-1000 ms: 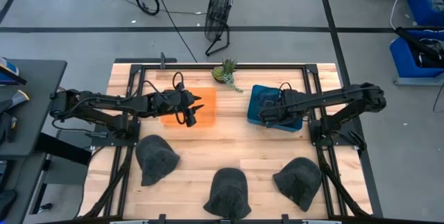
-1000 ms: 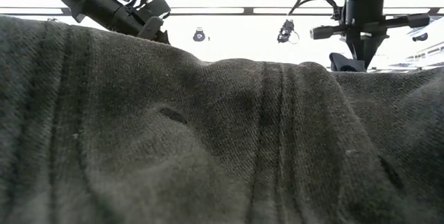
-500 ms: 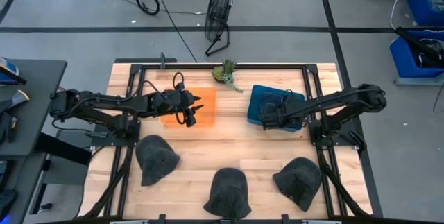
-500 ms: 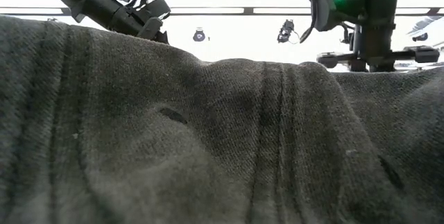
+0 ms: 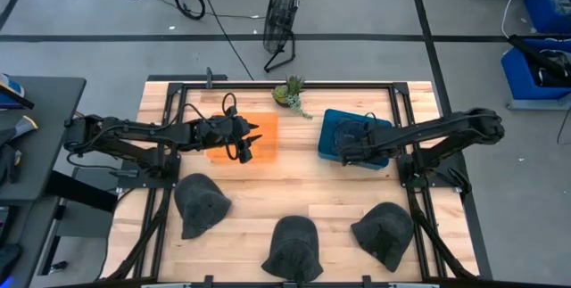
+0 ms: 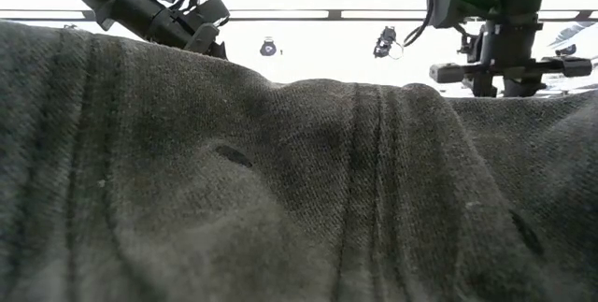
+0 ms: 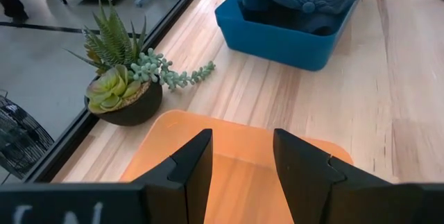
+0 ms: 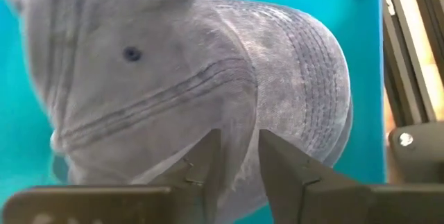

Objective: Pick & Place hat
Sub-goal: Put the blue cap into the blue bin, then put the top black cap into the orange bin

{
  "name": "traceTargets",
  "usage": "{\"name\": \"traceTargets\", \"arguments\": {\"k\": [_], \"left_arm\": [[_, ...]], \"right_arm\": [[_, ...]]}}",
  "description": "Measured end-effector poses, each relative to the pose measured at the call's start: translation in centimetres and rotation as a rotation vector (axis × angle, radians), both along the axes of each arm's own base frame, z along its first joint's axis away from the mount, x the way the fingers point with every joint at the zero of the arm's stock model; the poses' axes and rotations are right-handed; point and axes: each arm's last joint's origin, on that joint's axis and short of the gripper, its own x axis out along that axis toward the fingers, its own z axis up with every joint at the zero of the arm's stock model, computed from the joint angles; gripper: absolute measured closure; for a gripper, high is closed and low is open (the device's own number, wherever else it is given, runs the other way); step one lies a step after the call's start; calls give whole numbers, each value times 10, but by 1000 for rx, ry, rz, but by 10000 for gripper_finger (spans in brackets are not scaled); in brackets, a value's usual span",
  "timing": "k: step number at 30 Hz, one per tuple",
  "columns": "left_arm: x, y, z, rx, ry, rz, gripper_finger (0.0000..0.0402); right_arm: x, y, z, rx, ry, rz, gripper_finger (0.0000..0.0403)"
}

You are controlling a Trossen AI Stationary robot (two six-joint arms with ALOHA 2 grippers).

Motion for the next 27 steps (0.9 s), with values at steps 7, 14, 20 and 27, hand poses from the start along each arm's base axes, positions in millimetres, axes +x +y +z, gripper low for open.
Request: {"name": "traceTargets", "arguments": {"k": [7,14,20,27], "left_arm": [[0,0,0,-4,-1,-1,246],[-3,-11,9,-34,-49,-94,255],[-25,-30,46,-146,-21,-150,262],[-58,-50,83,-372,230,-71,262]], "right_arm": [[-12,0,25,28,-104,188,268],[-5,-1,51,-105,-242,585,259],[16,-3,71,-445,-222,881,259],[33,-4,81,-647,-173,995,259]]}}
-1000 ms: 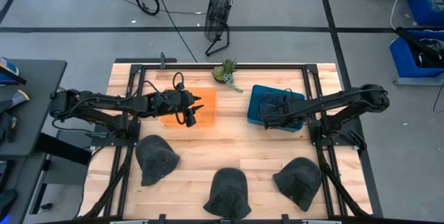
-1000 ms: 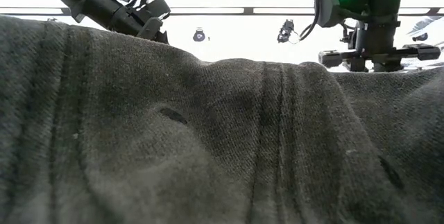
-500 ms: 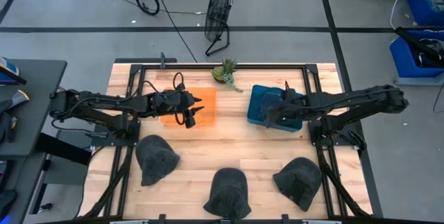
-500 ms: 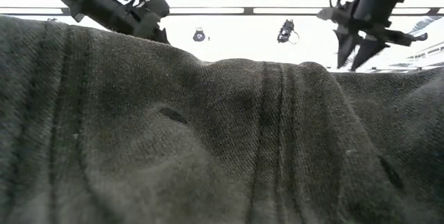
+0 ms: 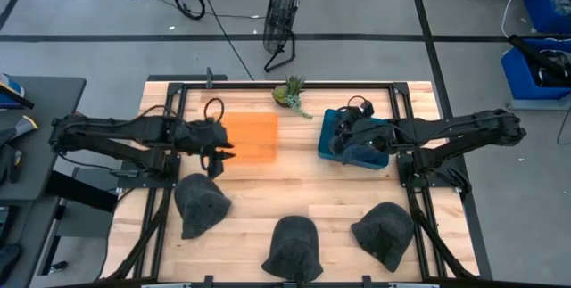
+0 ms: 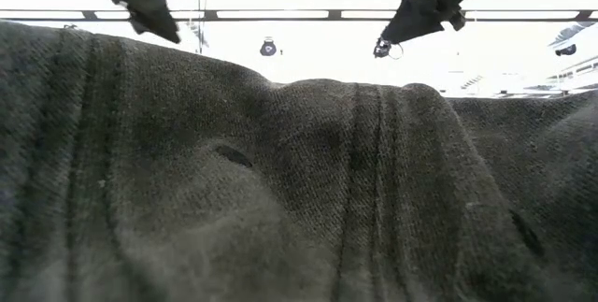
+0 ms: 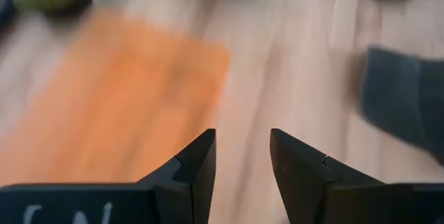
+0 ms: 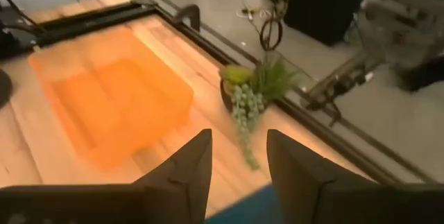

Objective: Pick & Place hat
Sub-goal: Put the top black cap into the orange bin

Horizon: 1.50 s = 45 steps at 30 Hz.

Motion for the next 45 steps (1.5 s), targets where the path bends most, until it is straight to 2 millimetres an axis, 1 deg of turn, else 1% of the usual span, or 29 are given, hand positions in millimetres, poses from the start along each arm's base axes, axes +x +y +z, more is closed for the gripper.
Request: {"name": "traceTargets", "arguments": {"k": [2,4,6,10,13,15,19,22,26,28,31,33,35,36,38,41,45], "left_arm": [[-7,-6,-2,-86,80,16,262],[-12,-13,-10,-161,174,7,262],[-19,-21,-23,-202,265,-5,262],[-27,-36,-58,-244,384,6,262],[-29,-46,-81,-265,422,19,262],[-30,-51,-93,-262,434,3,262],[-31,-57,-107,-253,469,-9,262],[-32,-60,-113,-239,500,-14,262],[-30,-62,-118,-223,531,-17,263],[-28,-62,-121,-215,541,-24,271],[-27,-63,-123,-189,548,-65,306],[-26,-63,-123,-175,546,-93,344],[-25,-62,-123,-165,536,-79,383],[-25,-61,-122,-161,525,-45,389],[-24,-59,-120,-167,499,30,389],[-16,-60,-106,-216,446,91,386],[1,-62,-71,-255,325,75,393]], "right_arm": [[3,0,0,-11,-3,9,259],[5,0,-2,-12,0,9,259],[7,0,-5,-10,18,10,259],[12,1,-11,-11,44,10,259],[16,1,-16,-8,69,15,259],[18,1,-20,-8,84,16,259],[23,2,-26,-7,110,15,259],[26,2,-30,-8,123,15,259],[28,2,-34,-9,138,15,259],[28,2,-34,-9,142,15,259],[28,2,-34,-9,140,15,259],[28,2,-34,-9,137,15,259],[28,2,-34,-9,138,15,259],[28,2,-34,-9,139,15,259],[28,2,-34,-9,138,15,259],[28,2,-34,-9,137,15,259],[28,2,-34,-9,136,15,259]]}}
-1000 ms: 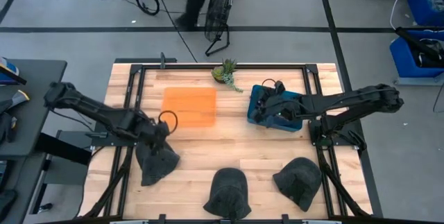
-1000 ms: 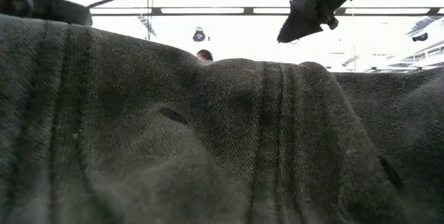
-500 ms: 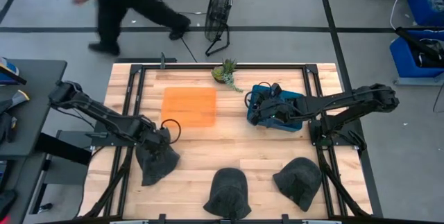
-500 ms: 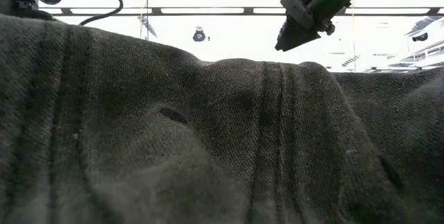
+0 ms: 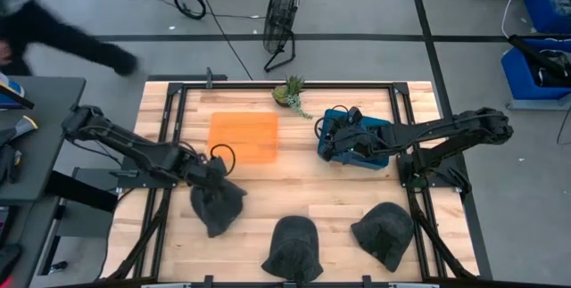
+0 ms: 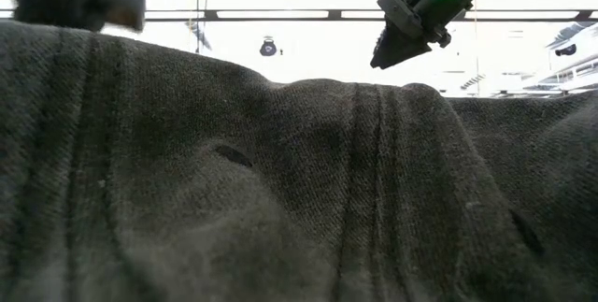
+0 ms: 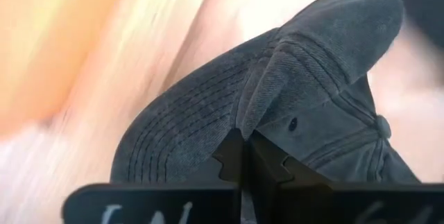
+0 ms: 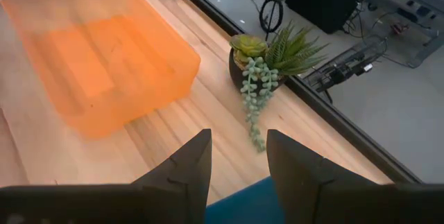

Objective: Pick & Place hat
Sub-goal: Put the top black cap into the orange bin

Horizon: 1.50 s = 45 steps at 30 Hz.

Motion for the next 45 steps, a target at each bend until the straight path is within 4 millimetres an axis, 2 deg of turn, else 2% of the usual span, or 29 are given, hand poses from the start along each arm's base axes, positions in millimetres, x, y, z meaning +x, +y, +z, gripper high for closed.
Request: {"name": "traceTargets", "arguments": {"k": [4,9,12,15,23,27,37,45], "left_arm": [[15,6,44,89,-160,17,393],[28,28,90,301,-331,115,383],[33,48,104,343,-366,165,386],[35,70,106,348,-369,259,391],[42,131,83,402,-191,486,385],[52,153,63,395,-76,491,388],[79,175,9,331,146,477,381],[81,179,-12,353,292,461,379]], "right_arm": [[0,0,0,0,-1,0,259],[0,0,0,0,0,0,259],[0,0,0,7,-7,-6,259],[0,0,0,25,-25,-21,259],[0,0,0,34,-33,-29,259],[0,0,0,34,-33,-29,259],[0,0,0,34,-32,-29,259],[0,0,0,34,-32,-29,259]]}}
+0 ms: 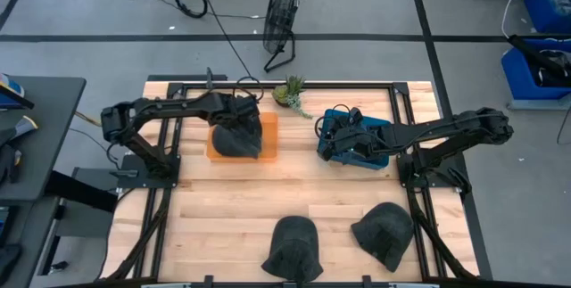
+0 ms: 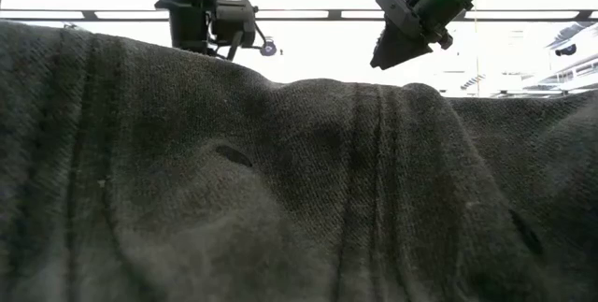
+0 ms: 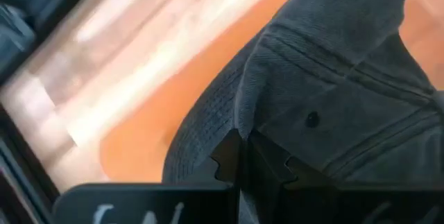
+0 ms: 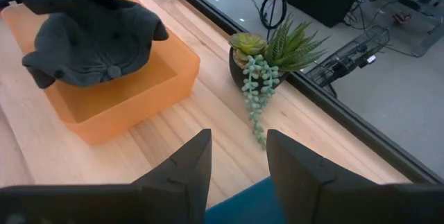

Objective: Pick & Place hat
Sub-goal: Put the top black cap into the orange bin, then put the left black cap into the orange bin

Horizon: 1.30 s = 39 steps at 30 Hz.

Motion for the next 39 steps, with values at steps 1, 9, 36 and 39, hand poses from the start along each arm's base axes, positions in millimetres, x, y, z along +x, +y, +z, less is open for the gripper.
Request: {"name": "traceTargets", "arguments": {"k": [1,9,36,39], "left_arm": [[1,1,-1,13,2,-6,379],[2,12,-1,81,2,6,378],[-4,-9,46,119,31,-266,283],[-6,-26,65,131,-39,-394,290]], "right_arm": [[0,0,0,0,0,0,259],[0,0,0,0,2,0,259],[1,2,-1,65,6,72,259],[1,3,-2,78,7,86,259]]}}
